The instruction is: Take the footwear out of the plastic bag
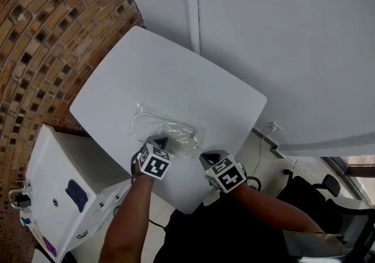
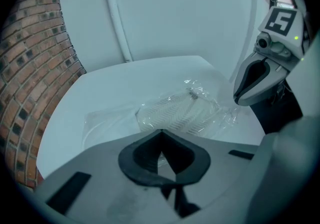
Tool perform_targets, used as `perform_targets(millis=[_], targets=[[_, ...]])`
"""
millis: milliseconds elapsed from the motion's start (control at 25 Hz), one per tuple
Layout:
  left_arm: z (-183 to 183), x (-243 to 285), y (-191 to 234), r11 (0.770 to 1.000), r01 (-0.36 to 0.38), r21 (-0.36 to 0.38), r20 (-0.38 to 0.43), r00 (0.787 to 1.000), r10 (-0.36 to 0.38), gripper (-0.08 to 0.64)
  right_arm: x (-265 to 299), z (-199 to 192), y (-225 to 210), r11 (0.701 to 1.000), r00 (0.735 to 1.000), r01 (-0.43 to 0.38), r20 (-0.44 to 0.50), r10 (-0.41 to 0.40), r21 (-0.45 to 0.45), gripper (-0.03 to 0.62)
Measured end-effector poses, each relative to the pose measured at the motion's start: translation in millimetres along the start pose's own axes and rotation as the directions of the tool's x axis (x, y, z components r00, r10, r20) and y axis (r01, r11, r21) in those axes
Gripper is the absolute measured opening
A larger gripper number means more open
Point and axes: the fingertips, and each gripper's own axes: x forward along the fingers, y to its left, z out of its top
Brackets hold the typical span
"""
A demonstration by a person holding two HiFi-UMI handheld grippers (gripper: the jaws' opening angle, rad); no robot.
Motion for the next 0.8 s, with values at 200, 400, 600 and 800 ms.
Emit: perform_targets(millis=[200, 400, 600, 800], targets=[[-1.6, -2.5, -11.2, 1.0, 0.017, -0.022, 0.01, 1.0, -0.016, 0.008, -5.4, -19.7, -5.1, 0.986, 1.0, -0.028, 0.007, 0.027, 0.166, 0.005], [-6.9, -8.3, -27.6, 0.999, 0.031, -0.011, 0.007, 0.999, -0.031, 0.008, -15.5, -31.9, -19.2, 0.971, 1.0, -0.02, 0.012, 0.017, 0.238, 0.005], [-17.9, -18.1, -56.6, 0.999, 0.041, 0.035, -0.016, 0.999, -0.04, 0.006, -28.9, -44.5, -39.0, 0.98, 0.999, 0.035, -0.008, -0.034, 0.197, 0.005], [-33.4, -28.8, -73.6, 0.999, 0.034, 0.001, -0.031, 0.999, -0.034, 0.006, -31.9, -52.2, -41.4, 0.98, 1.0, 0.013, -0.011, -0.011, 0.199, 0.005]])
